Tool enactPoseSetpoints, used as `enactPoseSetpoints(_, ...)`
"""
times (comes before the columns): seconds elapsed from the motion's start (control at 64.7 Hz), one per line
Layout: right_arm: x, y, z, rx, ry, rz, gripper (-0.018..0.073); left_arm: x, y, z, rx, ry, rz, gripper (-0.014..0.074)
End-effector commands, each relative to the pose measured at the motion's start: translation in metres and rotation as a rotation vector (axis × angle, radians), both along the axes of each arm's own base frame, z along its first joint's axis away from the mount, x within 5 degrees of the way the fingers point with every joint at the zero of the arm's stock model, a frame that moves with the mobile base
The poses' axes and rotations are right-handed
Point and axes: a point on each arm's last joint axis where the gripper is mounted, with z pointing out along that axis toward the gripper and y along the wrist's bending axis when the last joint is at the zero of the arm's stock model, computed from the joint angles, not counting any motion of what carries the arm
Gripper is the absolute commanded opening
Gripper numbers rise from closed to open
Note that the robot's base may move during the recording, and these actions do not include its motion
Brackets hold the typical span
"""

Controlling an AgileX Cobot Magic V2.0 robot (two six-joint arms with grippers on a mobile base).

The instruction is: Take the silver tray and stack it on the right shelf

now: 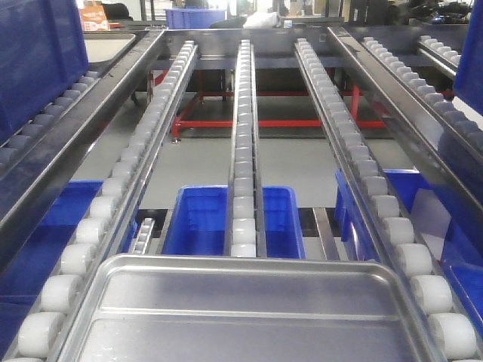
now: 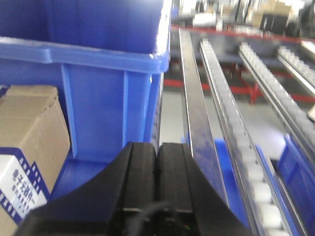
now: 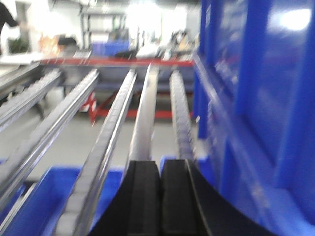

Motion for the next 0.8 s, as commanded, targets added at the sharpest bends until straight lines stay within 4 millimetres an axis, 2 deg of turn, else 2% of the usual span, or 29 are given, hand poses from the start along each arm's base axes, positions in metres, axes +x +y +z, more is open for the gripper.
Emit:
enactPoseSetpoints(0.0, 0.003, 0.003, 0.028, -0.009, 0.010, 0.046, 0.0049, -0.003, 0.000, 0.032, 0.003, -0.014, -0.005, -0.0100)
enactPoseSetpoints(0.093, 0.009, 0.006, 0.040, -0.018, 0.102, 0.094, 0.0049, 0.001, -0.001, 0.049, 0.022, 0.060, -0.009, -0.0100)
enactPoseSetpoints(0.186, 0.019, 0.011, 0.047, -0.033, 0.234, 0.147, 0.0049, 0.012, -0.002, 0.063, 0.077, 0.216, -0.021, -0.0100)
enactPoseSetpoints(0.387, 0.047, 0.025, 0.041, -0.082, 0.558, 0.238, 0.0049, 0.053, -0.005, 0.076, 0.091, 0.570, -0.056, -0.0100)
enactPoseSetpoints(0.541, 0.064, 0.033, 0.030, -0.101, 0.647, 0.260, 0.0049, 0.084, -0.009, 0.066, 0.045, 0.746, -0.081, -0.0100)
enactPoseSetpoints(0.789, 0.075, 0.036, 0.023, -0.085, 0.689, 0.263, 0.0049, 0.115, -0.025, 0.040, -0.217, 0.931, -0.143, -0.0100)
